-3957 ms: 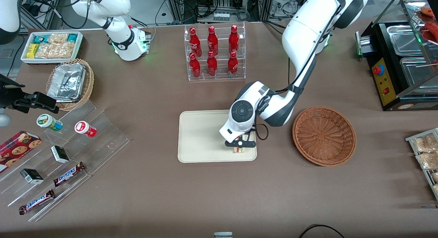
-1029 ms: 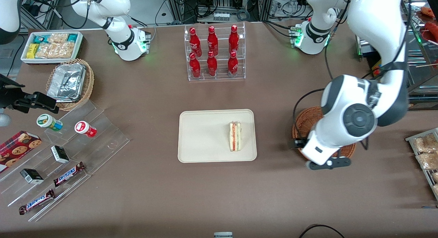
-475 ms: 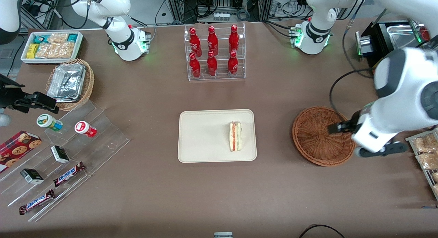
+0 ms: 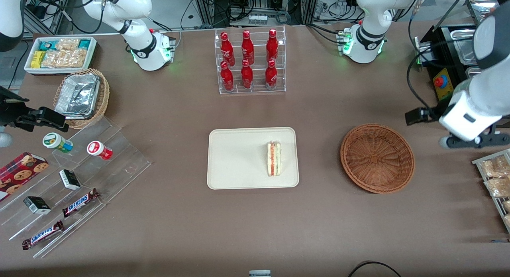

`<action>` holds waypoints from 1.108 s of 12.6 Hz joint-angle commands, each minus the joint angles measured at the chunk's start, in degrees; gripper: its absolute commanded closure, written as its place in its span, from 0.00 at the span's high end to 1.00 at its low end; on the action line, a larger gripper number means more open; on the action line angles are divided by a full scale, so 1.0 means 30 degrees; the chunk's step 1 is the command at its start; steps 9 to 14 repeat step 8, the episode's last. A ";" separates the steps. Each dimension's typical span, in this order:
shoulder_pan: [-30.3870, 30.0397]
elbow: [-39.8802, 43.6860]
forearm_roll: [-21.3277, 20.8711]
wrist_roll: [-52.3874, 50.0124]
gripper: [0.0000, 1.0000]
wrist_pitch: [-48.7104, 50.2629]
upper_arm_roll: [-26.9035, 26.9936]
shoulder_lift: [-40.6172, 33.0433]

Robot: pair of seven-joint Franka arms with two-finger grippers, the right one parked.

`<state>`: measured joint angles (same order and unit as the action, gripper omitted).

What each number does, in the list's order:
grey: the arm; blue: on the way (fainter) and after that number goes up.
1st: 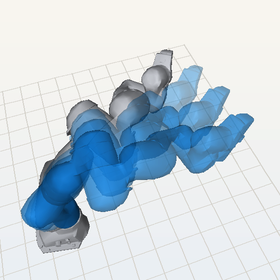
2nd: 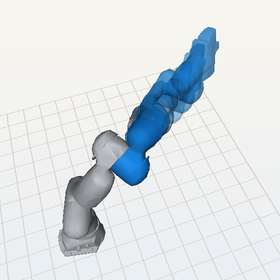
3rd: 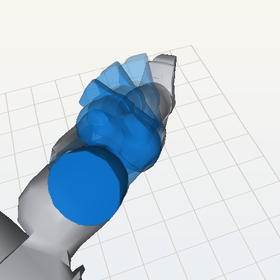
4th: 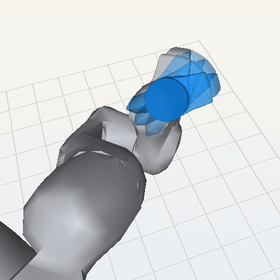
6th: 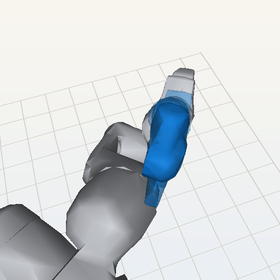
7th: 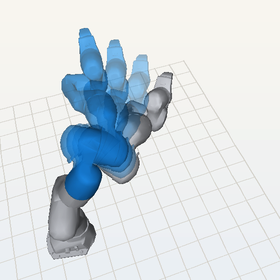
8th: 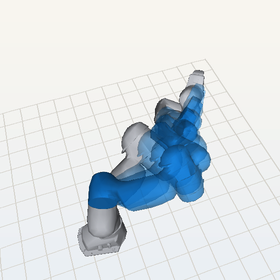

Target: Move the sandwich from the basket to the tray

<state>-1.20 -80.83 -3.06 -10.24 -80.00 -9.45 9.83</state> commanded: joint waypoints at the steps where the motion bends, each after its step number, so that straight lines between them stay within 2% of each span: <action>1: -0.0363 -0.2641 0.0053 0.0366 1.00 -0.0139 -0.0103 -0.2800; 4: -0.0568 -0.3818 0.0082 0.2002 1.00 -0.0110 0.0713 -0.4094; 14: -0.0597 -0.3848 0.0112 0.2447 1.00 -0.0343 0.0893 -0.4126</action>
